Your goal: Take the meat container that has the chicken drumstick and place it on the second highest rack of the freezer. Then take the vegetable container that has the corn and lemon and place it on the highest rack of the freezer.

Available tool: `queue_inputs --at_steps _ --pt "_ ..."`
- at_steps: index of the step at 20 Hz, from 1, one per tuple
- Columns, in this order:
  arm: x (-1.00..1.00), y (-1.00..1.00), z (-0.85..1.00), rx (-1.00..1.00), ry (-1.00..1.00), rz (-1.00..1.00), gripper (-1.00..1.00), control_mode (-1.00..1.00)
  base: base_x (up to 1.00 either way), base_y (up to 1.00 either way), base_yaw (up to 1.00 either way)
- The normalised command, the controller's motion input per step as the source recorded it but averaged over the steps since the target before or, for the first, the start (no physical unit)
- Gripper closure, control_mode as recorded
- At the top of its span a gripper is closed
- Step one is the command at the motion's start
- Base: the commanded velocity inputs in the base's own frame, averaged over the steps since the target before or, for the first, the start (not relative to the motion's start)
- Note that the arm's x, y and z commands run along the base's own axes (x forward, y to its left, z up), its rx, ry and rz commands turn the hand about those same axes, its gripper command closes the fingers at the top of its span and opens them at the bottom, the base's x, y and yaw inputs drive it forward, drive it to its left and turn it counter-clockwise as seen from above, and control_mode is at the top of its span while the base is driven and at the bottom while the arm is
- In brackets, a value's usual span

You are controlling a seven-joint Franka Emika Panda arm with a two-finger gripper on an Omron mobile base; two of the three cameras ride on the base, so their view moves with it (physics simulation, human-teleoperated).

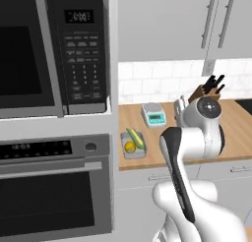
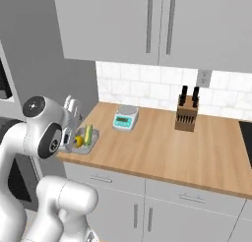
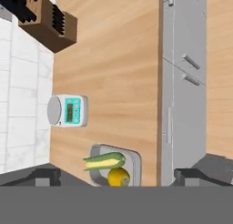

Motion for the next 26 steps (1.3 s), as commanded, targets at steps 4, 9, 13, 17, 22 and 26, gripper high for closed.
queue_inputs --at_steps 4,9,13,17,22,26 --pt "0.0 0.0 0.0 0.0 0.0 0.0 -1.0 1.0 0.38 0.21 0.03" --pt "0.85 0.11 -0.1 0.07 0.21 0.26 -1.0 -1.0 0.0 0.0 0.0" --pt "0.51 0.01 -0.79 0.14 0.34 0.61 -1.0 -1.0 0.0 0.0 0.0" --pt "0.35 0.07 -1.0 -0.04 0.19 0.67 -1.0 -1.0 0.0 0.0 0.0" --pt "0.24 0.47 -0.96 -0.09 0.18 0.29 -1.0 -1.0 0.0 0.0 0.0" --pt "0.03 0.05 -0.46 -0.18 0.0 0.09 -1.0 -1.0 0.0 0.0 0.0"
